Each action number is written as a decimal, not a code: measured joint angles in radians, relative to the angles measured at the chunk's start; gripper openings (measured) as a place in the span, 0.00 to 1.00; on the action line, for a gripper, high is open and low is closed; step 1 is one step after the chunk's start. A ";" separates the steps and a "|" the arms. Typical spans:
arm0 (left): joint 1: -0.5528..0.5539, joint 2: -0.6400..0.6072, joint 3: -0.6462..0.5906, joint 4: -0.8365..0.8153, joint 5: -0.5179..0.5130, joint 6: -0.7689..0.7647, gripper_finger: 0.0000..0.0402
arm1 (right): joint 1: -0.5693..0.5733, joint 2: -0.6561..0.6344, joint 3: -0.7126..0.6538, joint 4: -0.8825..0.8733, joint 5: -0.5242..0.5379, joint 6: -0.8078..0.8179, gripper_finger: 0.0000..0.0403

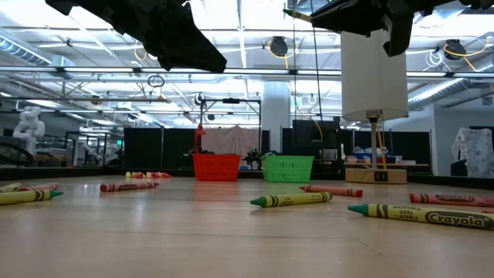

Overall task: Sort crayons
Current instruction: Put the green crayon into the green bin

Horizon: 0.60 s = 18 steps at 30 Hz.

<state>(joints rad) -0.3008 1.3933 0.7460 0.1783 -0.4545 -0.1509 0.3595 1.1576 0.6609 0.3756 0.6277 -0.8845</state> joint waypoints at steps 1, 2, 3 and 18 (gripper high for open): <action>0.000 0.000 0.000 0.000 0.000 0.000 0.29 | 0.000 0.000 0.000 0.000 0.000 0.000 0.03; 0.000 0.000 0.000 0.000 0.000 0.000 0.29 | 0.000 0.000 0.000 0.000 0.000 0.000 0.03; 0.000 0.000 0.000 0.000 0.000 0.000 0.29 | 0.000 0.000 0.000 0.000 0.000 0.001 0.03; 0.000 0.000 0.000 0.000 0.000 0.000 0.29 | 0.000 0.000 0.000 0.000 -0.001 0.060 0.03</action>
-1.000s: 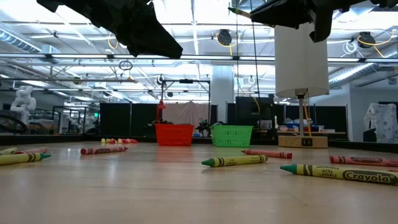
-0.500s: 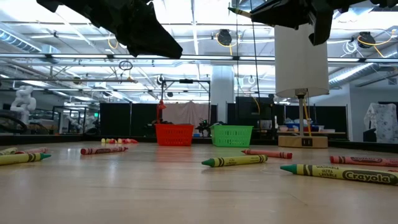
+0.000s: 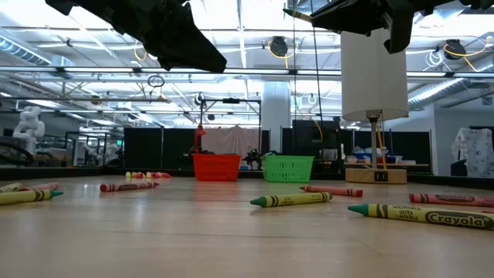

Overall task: Sort crayons
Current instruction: Put the green crayon into the green bin

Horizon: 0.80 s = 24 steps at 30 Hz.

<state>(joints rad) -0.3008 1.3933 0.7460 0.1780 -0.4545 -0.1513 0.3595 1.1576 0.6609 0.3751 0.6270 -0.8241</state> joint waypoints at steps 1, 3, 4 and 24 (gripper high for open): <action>0.000 0.000 0.000 0.000 0.000 0.000 0.29 | 0.000 0.000 0.000 -0.001 0.000 0.005 0.03; 0.000 0.000 0.000 0.000 0.000 0.000 0.29 | 0.000 0.000 0.000 -0.003 0.000 0.016 0.03; 0.000 0.000 0.000 0.000 0.000 0.000 0.29 | 0.000 0.000 0.000 -0.003 0.000 0.023 0.03; 0.000 0.000 0.000 -0.001 0.000 -0.001 0.29 | 0.000 0.000 0.000 -0.003 0.000 0.202 0.03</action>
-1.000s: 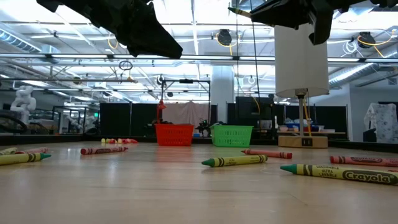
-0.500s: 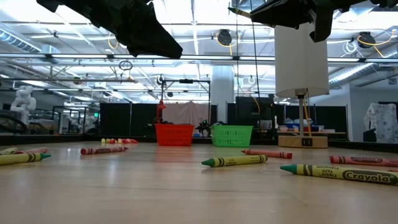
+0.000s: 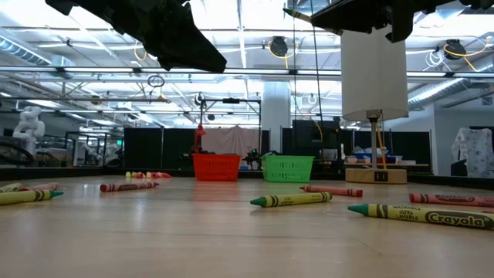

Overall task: Sort crayons
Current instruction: Put the green crayon into the green bin

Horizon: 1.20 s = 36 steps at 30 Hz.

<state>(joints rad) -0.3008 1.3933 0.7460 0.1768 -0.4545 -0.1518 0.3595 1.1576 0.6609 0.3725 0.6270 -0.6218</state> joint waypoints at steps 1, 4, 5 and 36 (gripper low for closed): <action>0.000 0.000 0.000 0.000 0.000 0.000 0.29 | 0.000 0.000 0.000 0.000 0.000 0.022 0.03; 0.000 0.000 0.000 0.000 0.000 0.000 0.29 | 0.000 0.000 0.000 0.000 0.000 0.100 0.03; 0.000 0.000 0.000 0.000 0.000 0.000 0.29 | 0.000 0.000 0.000 0.000 0.000 0.129 0.03; -0.003 0.000 0.000 -0.008 0.000 0.001 0.29 | -0.314 0.203 0.000 0.059 0.000 0.760 0.03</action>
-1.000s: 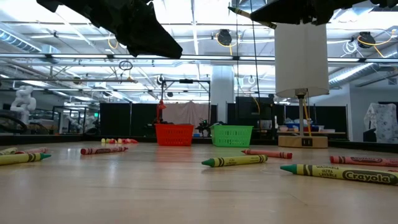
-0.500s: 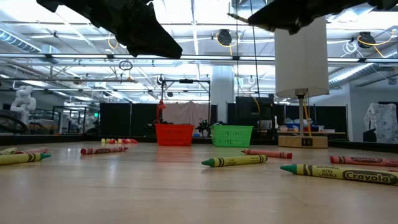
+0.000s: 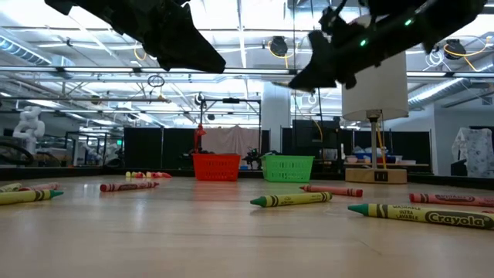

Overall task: Sort crayons
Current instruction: Put the green crayon into the green bin

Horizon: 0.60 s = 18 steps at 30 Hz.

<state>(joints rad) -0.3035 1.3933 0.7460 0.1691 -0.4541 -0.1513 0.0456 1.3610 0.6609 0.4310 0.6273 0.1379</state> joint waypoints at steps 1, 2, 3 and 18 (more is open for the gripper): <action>0.000 0.000 0.000 -0.002 0.000 0.000 0.29 | -0.026 0.008 0.000 0.002 0.000 0.000 0.03; 0.000 0.000 0.000 -0.004 0.000 0.000 0.29 | -0.052 0.016 0.000 0.007 0.000 0.000 0.03; 0.000 0.000 0.000 -0.004 0.001 0.000 0.29 | -0.078 0.022 0.000 0.009 0.000 0.000 0.03; 0.000 0.000 0.000 -0.002 0.002 -0.001 0.29 | -0.391 0.205 0.000 0.206 -0.161 0.090 0.03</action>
<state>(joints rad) -0.3035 1.3933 0.7460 0.1672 -0.4526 -0.1520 -0.3458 1.5658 0.6613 0.6371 0.4665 0.2282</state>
